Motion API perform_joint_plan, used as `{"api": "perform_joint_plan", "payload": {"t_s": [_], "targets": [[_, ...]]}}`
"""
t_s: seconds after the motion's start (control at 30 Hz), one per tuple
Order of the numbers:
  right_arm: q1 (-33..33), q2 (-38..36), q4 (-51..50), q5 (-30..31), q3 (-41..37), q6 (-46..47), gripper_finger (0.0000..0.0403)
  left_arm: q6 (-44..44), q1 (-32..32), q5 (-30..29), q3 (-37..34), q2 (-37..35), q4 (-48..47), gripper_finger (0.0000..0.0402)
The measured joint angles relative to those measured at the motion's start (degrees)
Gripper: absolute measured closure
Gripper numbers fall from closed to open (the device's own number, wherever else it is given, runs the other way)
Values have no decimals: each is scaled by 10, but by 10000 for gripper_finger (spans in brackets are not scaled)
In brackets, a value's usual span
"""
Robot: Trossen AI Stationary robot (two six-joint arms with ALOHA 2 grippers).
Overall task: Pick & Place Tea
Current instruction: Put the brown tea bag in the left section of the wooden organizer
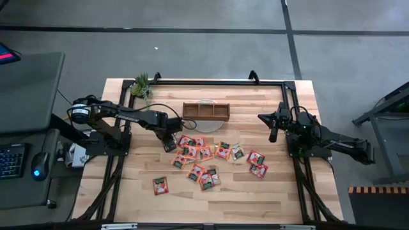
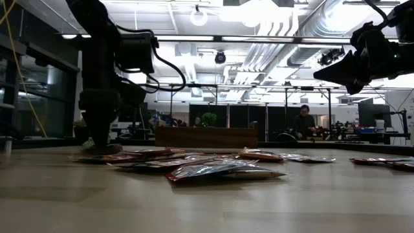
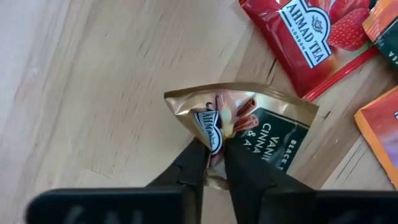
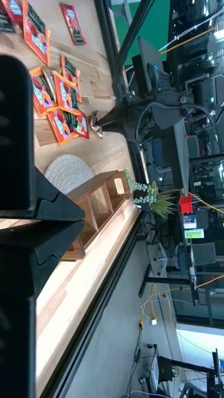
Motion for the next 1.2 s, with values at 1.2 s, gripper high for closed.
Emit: {"api": "perform_joint_plan", "payload": {"t_s": [1.2], "targets": [[0, 0, 0, 0, 0, 0, 402, 198, -1, -321, 186, -7, -24, 398]]}}
